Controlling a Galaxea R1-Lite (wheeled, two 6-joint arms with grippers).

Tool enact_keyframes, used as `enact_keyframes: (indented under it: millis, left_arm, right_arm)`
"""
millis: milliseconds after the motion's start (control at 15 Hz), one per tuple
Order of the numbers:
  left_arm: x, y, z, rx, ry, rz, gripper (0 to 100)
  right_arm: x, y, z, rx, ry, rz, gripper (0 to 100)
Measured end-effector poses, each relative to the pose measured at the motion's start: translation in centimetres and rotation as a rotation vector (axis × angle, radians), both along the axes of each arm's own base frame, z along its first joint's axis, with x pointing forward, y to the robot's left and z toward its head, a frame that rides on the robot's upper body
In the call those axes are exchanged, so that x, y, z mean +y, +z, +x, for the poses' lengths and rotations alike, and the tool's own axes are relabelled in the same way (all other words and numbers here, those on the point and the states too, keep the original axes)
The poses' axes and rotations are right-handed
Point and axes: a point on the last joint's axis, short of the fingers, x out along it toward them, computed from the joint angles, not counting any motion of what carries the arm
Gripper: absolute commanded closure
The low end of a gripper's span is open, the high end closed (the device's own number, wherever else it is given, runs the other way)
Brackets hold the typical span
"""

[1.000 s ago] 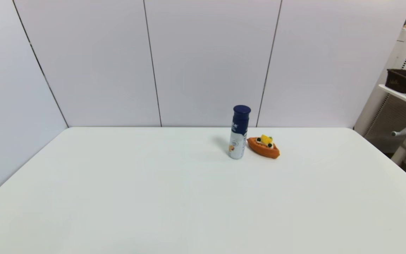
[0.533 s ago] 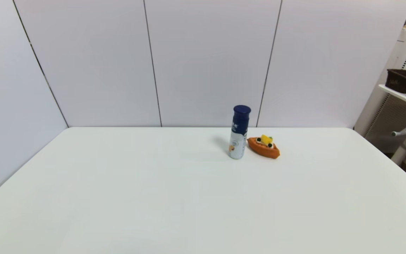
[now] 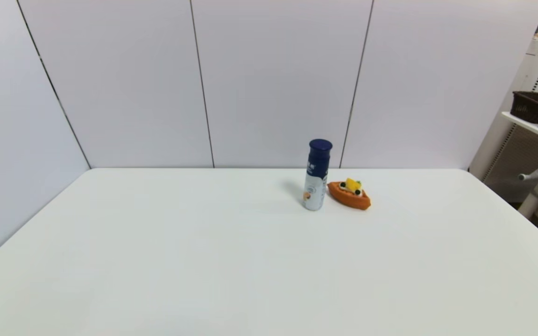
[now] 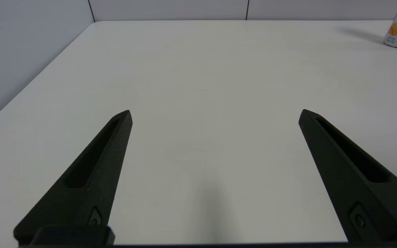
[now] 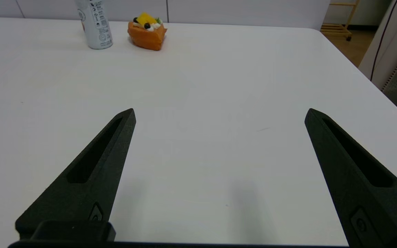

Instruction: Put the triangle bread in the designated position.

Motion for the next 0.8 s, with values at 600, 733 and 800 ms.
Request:
enact_keyframes:
  millis: [600, 733, 800]
  left_arm:
    - [0.0, 0.0, 0.0, 0.0, 0.0, 0.0, 0]
    - [0.0, 0.0, 0.0, 0.0, 0.0, 0.0, 0]
    - [0.0, 0.0, 0.0, 0.0, 0.0, 0.0, 0]
  right_arm:
    - [0.0, 0.0, 0.0, 0.001, -0.001, 0.007, 0]
    - [0.0, 0.0, 0.0, 0.001, 0.0, 0.007, 0]
    - [0.0, 0.0, 0.0, 0.001, 0.0, 0.006, 0]
